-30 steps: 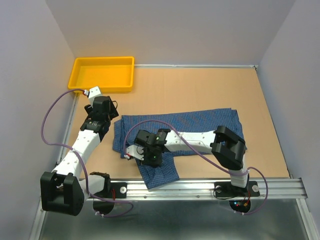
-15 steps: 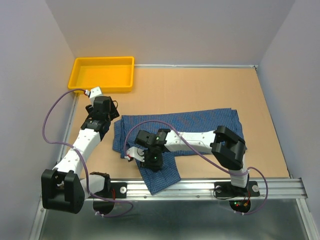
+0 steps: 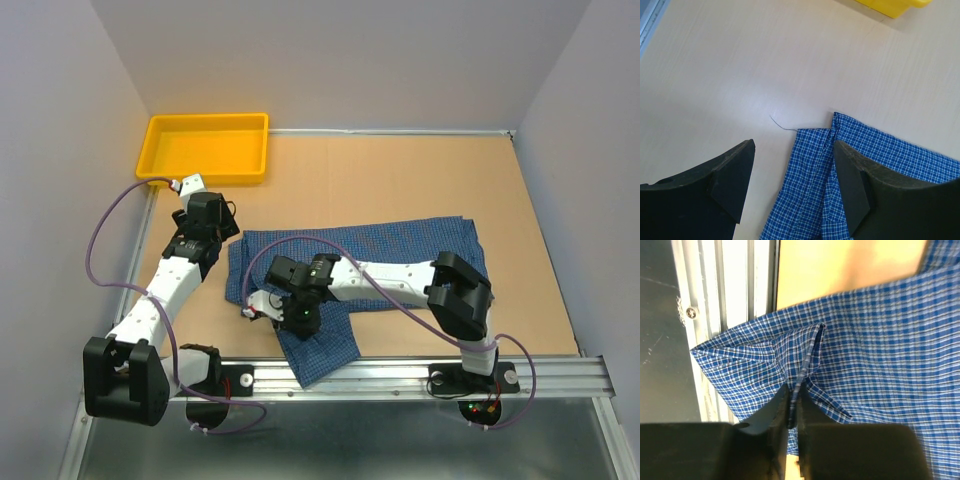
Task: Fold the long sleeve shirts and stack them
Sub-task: Fold the shirt
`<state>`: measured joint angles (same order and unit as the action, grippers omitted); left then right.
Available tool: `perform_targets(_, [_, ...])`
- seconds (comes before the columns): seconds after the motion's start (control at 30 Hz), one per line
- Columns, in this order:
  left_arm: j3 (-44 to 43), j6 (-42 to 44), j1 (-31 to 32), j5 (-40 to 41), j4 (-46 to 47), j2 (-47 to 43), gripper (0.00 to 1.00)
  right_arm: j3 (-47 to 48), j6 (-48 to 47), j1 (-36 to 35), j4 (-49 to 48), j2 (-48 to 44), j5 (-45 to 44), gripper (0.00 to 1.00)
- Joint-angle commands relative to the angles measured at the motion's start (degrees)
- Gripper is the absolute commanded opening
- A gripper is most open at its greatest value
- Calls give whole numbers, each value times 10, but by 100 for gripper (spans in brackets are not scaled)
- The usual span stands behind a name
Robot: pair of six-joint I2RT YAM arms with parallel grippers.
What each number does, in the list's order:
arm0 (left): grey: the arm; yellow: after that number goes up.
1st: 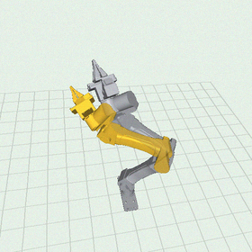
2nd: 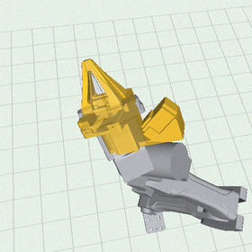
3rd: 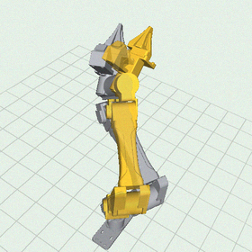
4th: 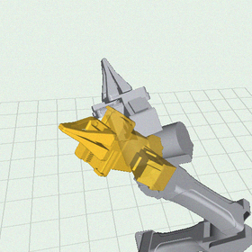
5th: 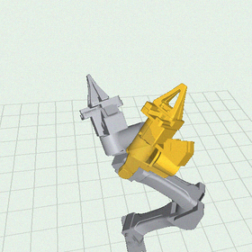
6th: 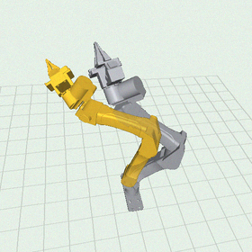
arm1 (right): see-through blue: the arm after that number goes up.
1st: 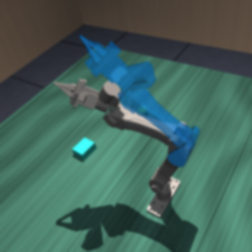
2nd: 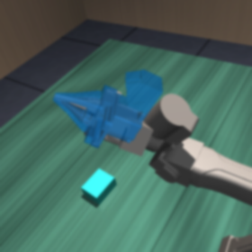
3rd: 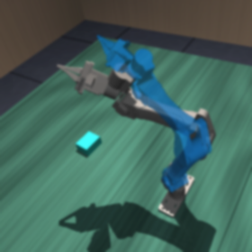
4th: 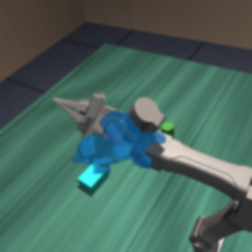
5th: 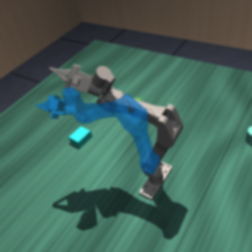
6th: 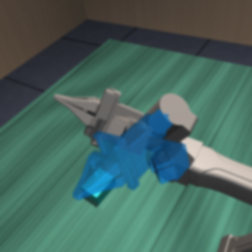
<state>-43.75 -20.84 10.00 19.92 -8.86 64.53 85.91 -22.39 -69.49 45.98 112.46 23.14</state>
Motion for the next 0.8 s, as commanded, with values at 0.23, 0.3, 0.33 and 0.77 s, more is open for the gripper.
perform_targets(0.23, [-7,4,-2,3,8,-5,76,58,59,28,-11,-47,-80,1])
perform_targets(0.3, [-6,4,-2,2,7,-5,76,55,101,59,-39,-60,-90,1])
perform_targets(0.33, [-6,4,-2,2,8,-5,76,51,114,69,-48,-66,-102,1])
perform_targets(0.77, [-6,4,-2,-8,9,-3,76,-126,437,304,-156,-222,-330,1])
